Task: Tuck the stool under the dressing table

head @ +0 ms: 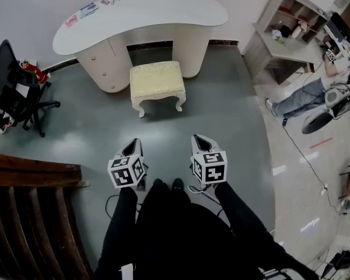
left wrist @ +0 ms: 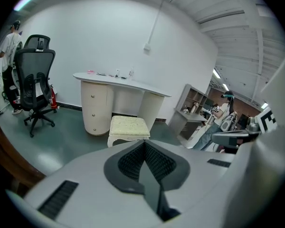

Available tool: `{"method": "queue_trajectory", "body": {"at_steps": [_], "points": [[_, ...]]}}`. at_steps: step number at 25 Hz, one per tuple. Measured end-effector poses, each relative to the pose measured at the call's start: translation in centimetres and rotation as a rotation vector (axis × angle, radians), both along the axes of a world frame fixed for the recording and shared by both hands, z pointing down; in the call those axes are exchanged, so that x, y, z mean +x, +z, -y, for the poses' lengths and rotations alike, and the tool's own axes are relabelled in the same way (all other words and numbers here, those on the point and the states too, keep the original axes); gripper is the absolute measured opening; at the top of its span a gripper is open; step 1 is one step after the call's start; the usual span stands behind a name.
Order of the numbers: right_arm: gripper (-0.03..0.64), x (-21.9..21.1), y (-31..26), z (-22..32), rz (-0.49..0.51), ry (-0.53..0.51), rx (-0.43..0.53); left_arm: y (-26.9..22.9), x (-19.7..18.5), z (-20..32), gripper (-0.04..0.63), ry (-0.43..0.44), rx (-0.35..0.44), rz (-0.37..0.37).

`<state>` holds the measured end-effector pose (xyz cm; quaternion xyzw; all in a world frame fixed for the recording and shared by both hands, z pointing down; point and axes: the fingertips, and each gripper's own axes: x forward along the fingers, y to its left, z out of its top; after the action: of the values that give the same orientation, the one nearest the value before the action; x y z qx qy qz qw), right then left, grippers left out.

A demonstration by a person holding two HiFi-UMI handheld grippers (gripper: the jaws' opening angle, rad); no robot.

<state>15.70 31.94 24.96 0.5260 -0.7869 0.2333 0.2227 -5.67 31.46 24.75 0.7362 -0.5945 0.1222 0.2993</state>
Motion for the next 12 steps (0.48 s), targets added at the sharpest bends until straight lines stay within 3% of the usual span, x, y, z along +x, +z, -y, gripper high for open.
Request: {"method": "queue_trajectory", "body": {"at_steps": [12], "points": [[0.005, 4.5, 0.7, 1.1, -0.019, 0.087, -0.044, -0.7, 0.2, 1.4, 0.008, -0.048, 0.002, 0.008]]}}
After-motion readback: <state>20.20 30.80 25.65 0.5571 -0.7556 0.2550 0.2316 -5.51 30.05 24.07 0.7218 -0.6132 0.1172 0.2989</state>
